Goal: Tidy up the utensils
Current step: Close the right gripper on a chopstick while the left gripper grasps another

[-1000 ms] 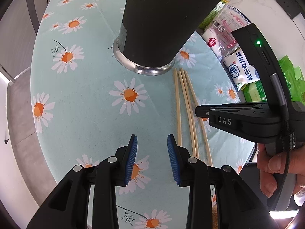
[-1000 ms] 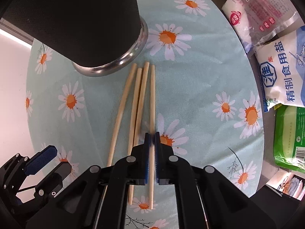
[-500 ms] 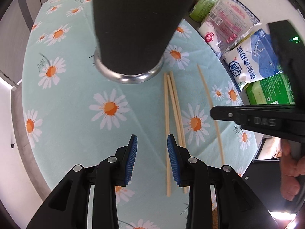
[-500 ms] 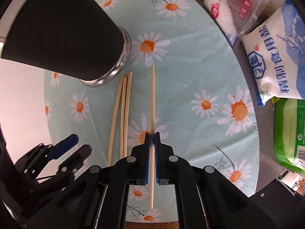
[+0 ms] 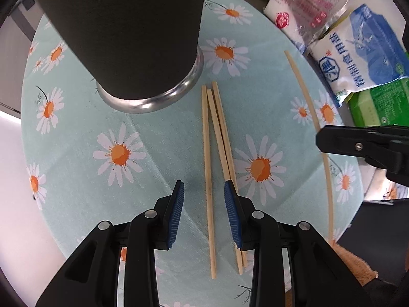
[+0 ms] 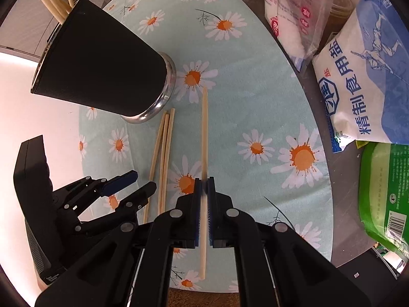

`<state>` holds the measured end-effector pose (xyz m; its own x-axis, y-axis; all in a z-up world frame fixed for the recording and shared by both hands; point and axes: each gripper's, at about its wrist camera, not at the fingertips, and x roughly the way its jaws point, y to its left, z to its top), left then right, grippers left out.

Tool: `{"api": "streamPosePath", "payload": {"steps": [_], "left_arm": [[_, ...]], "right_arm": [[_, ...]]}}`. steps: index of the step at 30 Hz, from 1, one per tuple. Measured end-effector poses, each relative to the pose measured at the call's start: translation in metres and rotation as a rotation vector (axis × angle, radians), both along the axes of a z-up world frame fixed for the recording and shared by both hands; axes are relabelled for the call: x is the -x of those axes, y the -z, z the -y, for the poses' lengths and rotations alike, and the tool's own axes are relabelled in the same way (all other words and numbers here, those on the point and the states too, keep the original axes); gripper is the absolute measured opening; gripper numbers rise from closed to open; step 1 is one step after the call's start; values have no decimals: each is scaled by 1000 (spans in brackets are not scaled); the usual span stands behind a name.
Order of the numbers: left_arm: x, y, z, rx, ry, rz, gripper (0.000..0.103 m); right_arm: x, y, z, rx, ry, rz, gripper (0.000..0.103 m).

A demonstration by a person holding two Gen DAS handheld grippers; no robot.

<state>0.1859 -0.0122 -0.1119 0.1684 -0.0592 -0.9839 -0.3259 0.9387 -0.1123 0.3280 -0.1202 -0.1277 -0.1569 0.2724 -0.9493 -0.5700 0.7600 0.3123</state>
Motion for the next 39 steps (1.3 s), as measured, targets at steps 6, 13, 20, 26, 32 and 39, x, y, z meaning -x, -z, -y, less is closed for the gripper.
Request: {"api": "streamPosePath", "payload": {"steps": [6,13,20,26,32,39], "left_arm": [[-11,10,3,-33,-6,-53,30],[-31,16,17,-85,19,-103,20],[-43,20,22,-81,4,-142,6],[-48,22,27,-78,-11,-150,4],[-41,20,26,-57,-15,-137,4],[-30,4,28,-61,-29,-92,4]], "right_arm": [[-5,2,6,-27,-19,-23,5],[-13,0,11,-58,-37,-45,5],[-17,-1,12,-82,-68,-61,5],[-18,-6,18,-97,-99,-55,5],[-16,-8,18,-107,-119,-63,5],[-10,-7,13,-110,-122,-78,5]]}}
